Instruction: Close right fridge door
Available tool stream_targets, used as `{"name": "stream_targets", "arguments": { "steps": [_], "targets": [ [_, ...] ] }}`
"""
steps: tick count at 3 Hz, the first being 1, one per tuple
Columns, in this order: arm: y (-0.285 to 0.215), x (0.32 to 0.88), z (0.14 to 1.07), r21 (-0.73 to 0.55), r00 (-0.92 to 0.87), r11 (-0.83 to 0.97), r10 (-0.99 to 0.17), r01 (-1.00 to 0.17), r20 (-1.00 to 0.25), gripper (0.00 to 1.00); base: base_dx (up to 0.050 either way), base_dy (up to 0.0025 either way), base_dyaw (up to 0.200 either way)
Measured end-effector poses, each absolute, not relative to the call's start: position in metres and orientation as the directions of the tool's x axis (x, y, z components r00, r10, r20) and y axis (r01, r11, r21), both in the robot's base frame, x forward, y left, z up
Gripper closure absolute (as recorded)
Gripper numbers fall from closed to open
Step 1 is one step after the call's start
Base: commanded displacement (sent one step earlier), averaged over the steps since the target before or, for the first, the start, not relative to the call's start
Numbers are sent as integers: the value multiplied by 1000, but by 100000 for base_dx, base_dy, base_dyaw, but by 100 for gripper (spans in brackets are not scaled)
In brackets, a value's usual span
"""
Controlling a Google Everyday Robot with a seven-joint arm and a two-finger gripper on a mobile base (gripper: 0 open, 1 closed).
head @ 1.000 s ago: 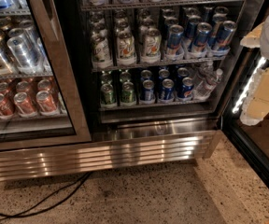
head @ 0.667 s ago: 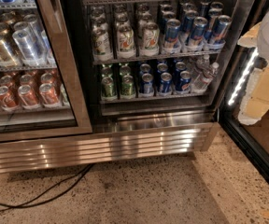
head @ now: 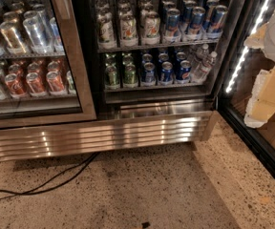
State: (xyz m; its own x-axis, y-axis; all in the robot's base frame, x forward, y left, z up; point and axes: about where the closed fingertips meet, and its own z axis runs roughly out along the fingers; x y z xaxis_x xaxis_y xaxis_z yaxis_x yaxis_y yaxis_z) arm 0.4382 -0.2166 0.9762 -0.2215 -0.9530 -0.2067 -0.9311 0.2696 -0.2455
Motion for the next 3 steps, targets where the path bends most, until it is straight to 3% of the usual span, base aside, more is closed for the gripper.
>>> {"name": "stream_targets", "arguments": {
  "steps": [2,3],
  "targets": [
    [-217,438,976,-245,-221,270,-953,-931,-207,0,-5001,0,-3],
    [-217,438,976,-245,-221,270,-953,-931,-207,0,-1,2,-19620]
  ]
}}
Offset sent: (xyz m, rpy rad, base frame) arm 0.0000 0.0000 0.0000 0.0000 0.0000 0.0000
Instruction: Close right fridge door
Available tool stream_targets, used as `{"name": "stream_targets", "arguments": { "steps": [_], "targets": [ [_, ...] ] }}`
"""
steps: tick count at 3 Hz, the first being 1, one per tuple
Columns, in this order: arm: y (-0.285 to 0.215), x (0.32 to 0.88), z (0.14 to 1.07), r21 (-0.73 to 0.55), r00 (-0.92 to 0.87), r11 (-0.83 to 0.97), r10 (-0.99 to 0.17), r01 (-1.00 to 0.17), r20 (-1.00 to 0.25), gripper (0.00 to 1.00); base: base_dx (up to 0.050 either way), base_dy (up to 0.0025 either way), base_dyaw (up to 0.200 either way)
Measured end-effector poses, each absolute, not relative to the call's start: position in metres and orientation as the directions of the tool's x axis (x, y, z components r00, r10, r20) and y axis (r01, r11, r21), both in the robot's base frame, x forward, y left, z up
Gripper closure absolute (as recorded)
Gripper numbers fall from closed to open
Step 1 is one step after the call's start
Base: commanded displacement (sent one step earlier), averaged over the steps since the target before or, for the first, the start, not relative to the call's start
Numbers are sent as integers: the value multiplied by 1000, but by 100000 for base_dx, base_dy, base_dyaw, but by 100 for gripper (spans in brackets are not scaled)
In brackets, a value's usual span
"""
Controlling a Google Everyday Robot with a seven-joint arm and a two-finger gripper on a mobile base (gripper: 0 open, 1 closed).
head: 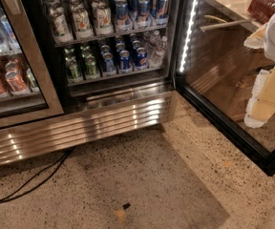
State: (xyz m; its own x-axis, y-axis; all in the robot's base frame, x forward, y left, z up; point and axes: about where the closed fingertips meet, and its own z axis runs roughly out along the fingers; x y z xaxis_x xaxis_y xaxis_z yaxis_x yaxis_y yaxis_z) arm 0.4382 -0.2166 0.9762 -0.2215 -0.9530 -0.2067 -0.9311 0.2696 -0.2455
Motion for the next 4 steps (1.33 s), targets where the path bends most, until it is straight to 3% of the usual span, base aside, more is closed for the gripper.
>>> {"name": "stream_targets", "arguments": {
  "steps": [3,4],
  "targets": [
    [-217,438,976,-246,-221,270,-953,-931,-207,0,1,0,-19725],
    [-217,438,976,-246,-221,270,-953,-931,-207,0,4649,1,-40]
  ]
}}
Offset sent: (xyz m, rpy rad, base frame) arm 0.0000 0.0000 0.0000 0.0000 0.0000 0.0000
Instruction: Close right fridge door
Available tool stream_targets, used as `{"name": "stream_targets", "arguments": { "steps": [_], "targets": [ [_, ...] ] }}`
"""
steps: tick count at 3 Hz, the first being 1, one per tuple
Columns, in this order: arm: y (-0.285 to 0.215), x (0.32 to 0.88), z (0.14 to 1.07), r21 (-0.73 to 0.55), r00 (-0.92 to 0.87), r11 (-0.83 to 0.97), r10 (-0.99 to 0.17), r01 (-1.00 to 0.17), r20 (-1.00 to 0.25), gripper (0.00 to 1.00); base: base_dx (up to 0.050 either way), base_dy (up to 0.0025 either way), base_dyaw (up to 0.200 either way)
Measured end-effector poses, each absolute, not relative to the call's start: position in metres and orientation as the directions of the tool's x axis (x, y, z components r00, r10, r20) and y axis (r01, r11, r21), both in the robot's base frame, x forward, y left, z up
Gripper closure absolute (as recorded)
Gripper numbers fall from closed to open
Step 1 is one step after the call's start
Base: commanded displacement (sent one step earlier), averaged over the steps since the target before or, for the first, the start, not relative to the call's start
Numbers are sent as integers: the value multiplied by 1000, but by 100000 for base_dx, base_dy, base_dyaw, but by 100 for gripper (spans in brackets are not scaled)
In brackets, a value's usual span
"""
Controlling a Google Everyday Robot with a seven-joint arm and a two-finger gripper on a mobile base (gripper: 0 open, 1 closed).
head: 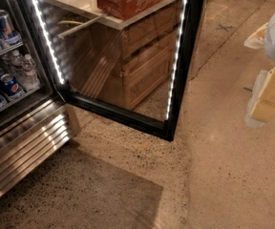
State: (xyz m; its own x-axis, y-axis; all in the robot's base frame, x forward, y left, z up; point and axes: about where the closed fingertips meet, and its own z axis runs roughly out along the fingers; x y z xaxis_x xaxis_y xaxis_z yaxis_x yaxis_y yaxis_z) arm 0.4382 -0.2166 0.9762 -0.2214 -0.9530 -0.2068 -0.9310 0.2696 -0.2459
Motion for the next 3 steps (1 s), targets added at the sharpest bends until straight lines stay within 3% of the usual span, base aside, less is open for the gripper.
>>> {"name": "stream_targets", "arguments": {
  "steps": [3],
  "targets": [
    [-217,438,976,-246,-221,270,-953,-931,-207,0,4751,-1,15]
  ]
}}
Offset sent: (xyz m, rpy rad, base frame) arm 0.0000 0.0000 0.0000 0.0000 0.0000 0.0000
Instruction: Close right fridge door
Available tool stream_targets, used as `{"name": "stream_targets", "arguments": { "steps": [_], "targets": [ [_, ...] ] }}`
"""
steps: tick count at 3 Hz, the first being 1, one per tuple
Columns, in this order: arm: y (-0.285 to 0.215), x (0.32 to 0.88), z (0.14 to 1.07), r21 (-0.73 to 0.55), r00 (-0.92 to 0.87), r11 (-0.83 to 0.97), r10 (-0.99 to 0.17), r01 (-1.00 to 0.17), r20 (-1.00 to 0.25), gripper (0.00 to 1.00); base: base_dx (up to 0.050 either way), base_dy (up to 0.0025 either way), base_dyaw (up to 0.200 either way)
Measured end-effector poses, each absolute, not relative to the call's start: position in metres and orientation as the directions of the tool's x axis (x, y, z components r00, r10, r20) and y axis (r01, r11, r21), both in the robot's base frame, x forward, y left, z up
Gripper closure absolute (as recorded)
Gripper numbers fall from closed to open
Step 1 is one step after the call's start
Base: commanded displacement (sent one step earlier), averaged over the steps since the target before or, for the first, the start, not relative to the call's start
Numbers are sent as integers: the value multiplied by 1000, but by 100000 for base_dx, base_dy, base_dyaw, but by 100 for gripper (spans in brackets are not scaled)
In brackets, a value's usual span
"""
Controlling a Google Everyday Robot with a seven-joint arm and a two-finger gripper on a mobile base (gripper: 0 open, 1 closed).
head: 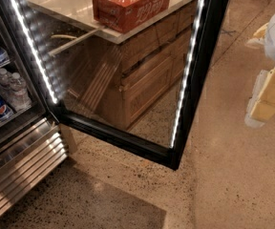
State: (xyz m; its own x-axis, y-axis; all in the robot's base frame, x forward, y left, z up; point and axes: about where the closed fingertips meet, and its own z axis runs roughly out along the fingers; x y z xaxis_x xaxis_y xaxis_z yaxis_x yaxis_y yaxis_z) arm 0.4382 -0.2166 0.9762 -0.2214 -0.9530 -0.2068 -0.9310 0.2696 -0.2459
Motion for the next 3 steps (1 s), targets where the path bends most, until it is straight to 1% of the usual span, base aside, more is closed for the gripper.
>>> {"name": "stream_targets", "arguments": {
  "steps": [1,2,3],
  "targets": [
    [-217,438,976,-246,-221,270,-953,-931,-207,0,-1,0,-20009],
    [-217,438,976,-246,-221,270,-953,-931,-207,0,0,0,0],
    [-212,471,963,-191,-244,297,-936,-936,-255,0,0,0,0]
  ]
}}
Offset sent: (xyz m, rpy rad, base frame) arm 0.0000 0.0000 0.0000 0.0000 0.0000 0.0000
